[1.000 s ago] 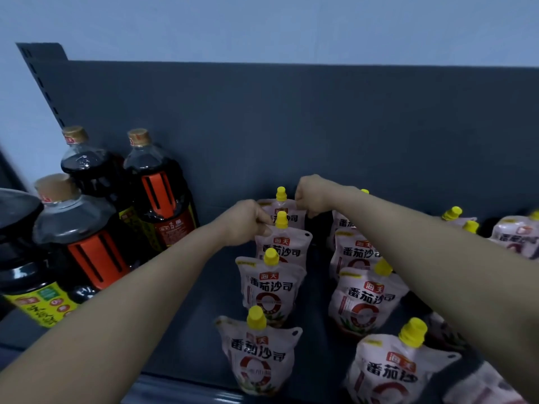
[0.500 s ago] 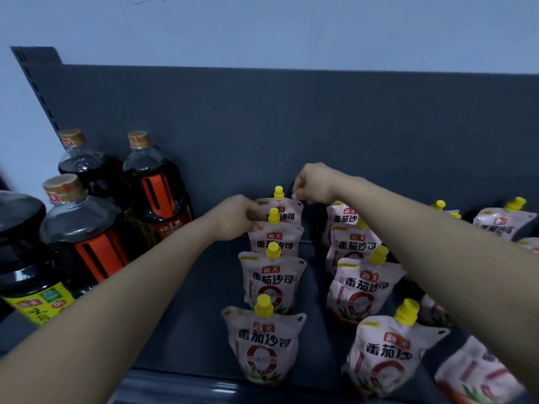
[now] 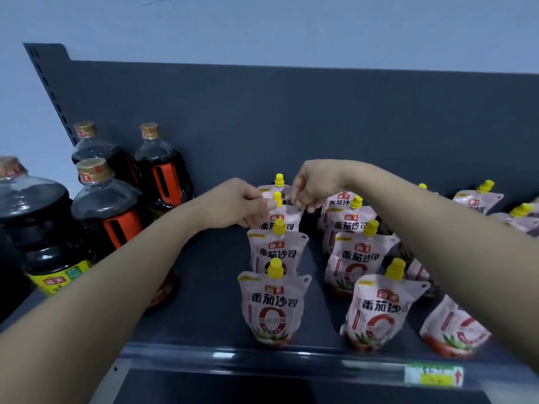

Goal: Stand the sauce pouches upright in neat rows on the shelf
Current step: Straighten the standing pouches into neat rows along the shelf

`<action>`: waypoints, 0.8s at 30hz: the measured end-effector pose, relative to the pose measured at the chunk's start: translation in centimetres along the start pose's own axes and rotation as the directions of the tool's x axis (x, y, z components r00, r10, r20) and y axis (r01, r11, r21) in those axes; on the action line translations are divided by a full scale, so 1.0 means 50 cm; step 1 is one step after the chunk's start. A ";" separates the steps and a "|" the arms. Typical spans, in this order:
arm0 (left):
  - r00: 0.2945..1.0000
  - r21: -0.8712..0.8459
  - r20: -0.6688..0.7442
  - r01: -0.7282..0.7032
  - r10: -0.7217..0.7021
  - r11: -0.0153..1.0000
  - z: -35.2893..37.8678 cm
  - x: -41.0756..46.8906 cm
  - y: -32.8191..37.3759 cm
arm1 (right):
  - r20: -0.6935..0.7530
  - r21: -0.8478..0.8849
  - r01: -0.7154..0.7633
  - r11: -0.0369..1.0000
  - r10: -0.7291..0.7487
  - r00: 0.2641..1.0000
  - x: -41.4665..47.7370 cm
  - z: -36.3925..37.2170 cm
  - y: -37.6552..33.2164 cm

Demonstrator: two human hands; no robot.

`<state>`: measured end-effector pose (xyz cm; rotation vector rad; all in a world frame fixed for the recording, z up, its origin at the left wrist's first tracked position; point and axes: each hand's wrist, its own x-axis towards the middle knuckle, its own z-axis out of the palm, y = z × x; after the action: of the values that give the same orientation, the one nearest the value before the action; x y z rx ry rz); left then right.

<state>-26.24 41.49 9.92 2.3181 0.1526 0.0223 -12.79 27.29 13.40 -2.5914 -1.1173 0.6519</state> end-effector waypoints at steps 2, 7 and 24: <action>0.996 -0.030 0.093 0.007 -0.004 1.000 0.006 -0.022 0.005 | 0.029 -0.029 -0.016 0.999 0.017 0.999 -0.015 0.014 -0.007; 0.942 0.023 0.333 0.022 -0.028 0.999 0.027 -0.079 0.006 | 0.107 -0.036 -0.049 0.998 0.053 0.993 -0.044 0.055 -0.026; 0.949 0.170 0.315 -0.024 -0.031 0.985 0.091 -0.091 -0.060 | -0.081 -0.387 -0.009 0.922 -0.025 0.996 -0.054 0.130 -0.050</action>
<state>-30.79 39.68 4.79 2.4568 -0.0058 -0.3775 -19.19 27.31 9.53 -2.9044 -1.3451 0.3387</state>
